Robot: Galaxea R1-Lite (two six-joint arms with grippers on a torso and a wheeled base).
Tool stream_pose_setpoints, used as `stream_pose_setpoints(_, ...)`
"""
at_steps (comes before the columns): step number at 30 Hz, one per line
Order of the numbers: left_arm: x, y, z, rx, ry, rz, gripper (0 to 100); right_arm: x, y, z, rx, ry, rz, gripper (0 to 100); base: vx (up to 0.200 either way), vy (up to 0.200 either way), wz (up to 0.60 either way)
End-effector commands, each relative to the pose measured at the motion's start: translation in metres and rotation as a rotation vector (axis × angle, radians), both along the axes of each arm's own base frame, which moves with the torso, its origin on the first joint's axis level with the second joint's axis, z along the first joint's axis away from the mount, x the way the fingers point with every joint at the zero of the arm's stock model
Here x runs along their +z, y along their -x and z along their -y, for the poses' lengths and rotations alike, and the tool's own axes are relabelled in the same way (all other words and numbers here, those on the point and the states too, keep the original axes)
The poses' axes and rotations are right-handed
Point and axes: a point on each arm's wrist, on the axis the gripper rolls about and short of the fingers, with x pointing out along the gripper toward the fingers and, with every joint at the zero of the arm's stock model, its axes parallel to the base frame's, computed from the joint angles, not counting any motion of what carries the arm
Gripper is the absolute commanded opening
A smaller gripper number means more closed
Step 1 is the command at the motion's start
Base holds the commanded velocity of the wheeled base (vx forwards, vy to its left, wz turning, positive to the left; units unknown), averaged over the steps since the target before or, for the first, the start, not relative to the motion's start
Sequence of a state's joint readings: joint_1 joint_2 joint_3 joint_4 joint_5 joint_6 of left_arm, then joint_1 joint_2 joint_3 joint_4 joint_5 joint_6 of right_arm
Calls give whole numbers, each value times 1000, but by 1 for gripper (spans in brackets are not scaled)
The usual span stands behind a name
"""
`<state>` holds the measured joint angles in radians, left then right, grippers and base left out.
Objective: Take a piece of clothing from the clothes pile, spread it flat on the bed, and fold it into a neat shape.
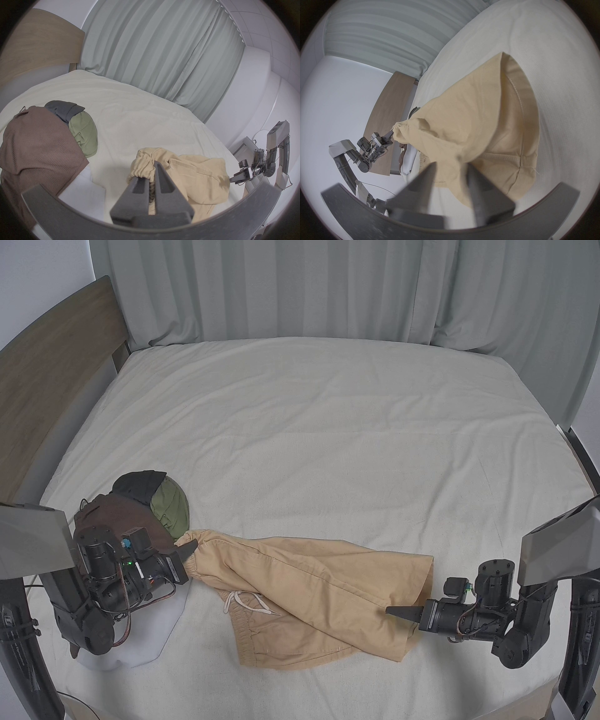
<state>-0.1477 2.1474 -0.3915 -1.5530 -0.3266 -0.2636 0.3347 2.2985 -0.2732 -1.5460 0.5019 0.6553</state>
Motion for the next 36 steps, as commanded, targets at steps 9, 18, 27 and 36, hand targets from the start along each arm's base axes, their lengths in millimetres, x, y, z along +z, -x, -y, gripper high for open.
stream_pose_setpoints(9,-1,-1,0,0,0,-1,0,21,14,18,81,-33,40,0,0,0,0)
stream_pose_setpoints(18,-1,-1,0,0,0,0,0,16,8,16,83,-24,50,0,0,0,0)
stream_pose_setpoints(27,0,0,0,-1,1,3,0,8,1,9,98,-24,47,100,0,0,0)
stream_pose_setpoints(36,1,0,0,-1,1,6,0,-3,-9,-4,58,2,48,100,0,0,0)
